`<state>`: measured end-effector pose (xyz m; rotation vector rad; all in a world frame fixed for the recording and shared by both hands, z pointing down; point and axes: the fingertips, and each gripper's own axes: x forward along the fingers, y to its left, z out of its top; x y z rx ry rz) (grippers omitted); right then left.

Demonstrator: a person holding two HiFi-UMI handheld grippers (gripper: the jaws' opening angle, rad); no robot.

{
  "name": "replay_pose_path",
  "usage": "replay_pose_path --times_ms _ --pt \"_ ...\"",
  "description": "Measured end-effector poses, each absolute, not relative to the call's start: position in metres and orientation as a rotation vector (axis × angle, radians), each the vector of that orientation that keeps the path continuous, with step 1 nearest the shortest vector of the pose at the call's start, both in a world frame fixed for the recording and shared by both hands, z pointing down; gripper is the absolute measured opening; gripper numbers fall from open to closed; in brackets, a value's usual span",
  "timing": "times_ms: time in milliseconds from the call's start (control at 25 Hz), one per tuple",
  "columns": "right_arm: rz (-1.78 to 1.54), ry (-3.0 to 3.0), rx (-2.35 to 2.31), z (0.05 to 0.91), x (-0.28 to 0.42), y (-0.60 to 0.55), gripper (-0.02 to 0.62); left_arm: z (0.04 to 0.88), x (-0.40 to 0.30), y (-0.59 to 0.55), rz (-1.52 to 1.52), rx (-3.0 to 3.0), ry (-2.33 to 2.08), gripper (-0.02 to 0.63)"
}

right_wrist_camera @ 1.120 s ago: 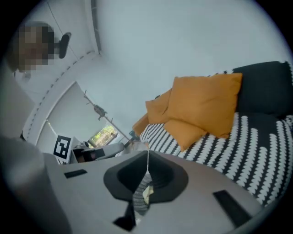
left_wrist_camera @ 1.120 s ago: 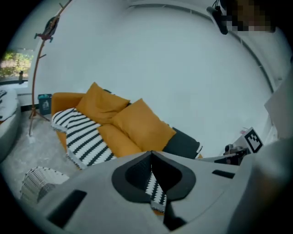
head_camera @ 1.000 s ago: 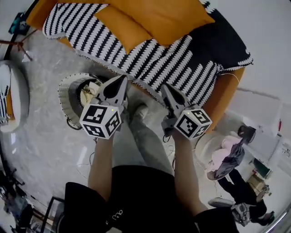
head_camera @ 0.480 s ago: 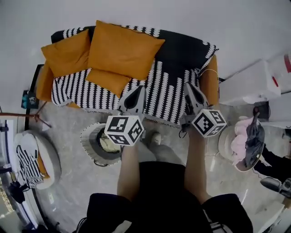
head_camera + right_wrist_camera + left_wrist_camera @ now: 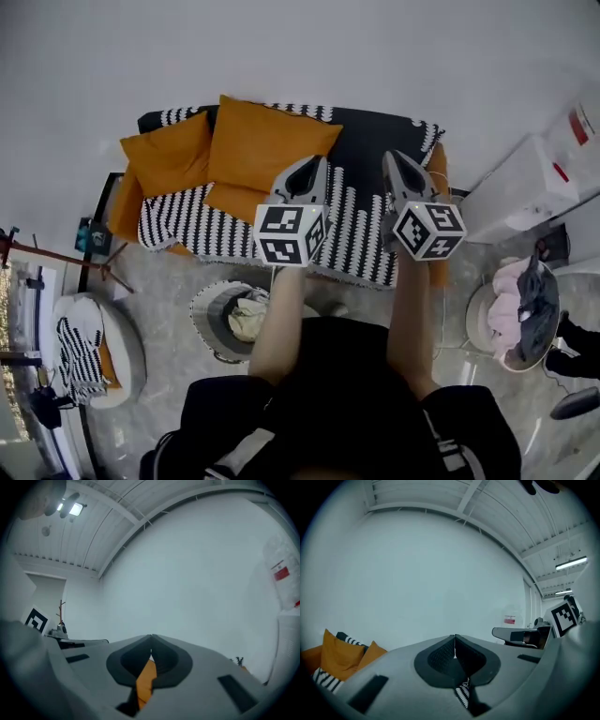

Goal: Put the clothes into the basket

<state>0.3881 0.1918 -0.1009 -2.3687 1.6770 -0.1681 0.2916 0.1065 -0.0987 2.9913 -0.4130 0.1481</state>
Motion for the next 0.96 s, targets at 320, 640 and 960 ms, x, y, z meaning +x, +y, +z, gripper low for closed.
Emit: replay_pose_path --times_ms 320,640,960 --pt "-0.083 1.674 -2.393 -0.129 0.411 0.198 0.012 -0.121 0.326 0.117 0.129 3.057 -0.371 0.009" --pt "-0.108 1.682 -2.403 -0.126 0.420 0.201 0.012 -0.124 0.335 0.115 0.093 3.055 -0.429 0.009" --pt "-0.108 1.708 -2.414 -0.123 0.428 0.198 0.012 -0.123 0.344 0.114 0.085 3.054 -0.417 0.009"
